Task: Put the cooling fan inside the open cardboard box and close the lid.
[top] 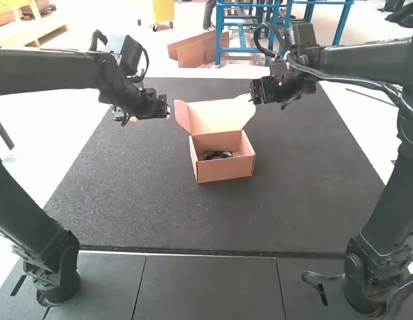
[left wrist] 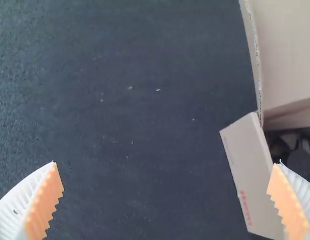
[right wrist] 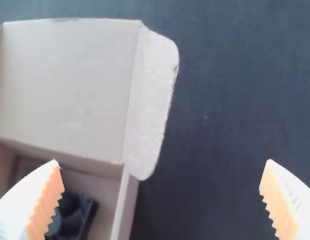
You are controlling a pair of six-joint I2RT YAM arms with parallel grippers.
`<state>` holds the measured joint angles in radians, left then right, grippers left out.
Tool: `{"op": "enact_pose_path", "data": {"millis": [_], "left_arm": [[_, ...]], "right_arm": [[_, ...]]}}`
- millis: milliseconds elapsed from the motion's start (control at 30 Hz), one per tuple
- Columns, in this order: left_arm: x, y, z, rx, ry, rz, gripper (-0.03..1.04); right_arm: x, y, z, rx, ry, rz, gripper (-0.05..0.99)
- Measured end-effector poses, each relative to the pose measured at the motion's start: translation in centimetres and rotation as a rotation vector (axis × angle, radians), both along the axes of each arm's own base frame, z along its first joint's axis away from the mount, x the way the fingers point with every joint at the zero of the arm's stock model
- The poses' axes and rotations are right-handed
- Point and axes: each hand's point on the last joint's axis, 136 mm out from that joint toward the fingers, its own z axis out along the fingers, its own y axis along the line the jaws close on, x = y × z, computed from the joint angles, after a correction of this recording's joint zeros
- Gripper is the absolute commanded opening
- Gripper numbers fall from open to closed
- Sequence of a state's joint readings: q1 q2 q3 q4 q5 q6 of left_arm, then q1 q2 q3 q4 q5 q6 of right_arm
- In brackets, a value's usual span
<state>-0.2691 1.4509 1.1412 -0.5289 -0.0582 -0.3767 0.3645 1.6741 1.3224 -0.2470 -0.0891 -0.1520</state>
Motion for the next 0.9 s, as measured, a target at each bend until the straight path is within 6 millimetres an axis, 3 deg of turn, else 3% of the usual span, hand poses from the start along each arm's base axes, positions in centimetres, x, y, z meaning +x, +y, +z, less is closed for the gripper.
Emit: {"op": "enact_pose_path", "data": {"millis": [200,600,900], "left_arm": [[1.5,0.9,-1.5,0.039,0.024,0.048,0.97],[6.5,0.7,-1.4,0.051,-0.010,0.079,0.97],[8.9,0.1,-2.1,0.053,-0.005,0.079,0.97]], "right_arm": [[1.2,0.7,0.5,0.031,-0.047,0.013,0.90],[5.1,-0.2,-3.3,0.067,0.030,-0.030,0.90],[6.5,0.6,-2.1,0.119,0.015,-0.028,0.79]]}}
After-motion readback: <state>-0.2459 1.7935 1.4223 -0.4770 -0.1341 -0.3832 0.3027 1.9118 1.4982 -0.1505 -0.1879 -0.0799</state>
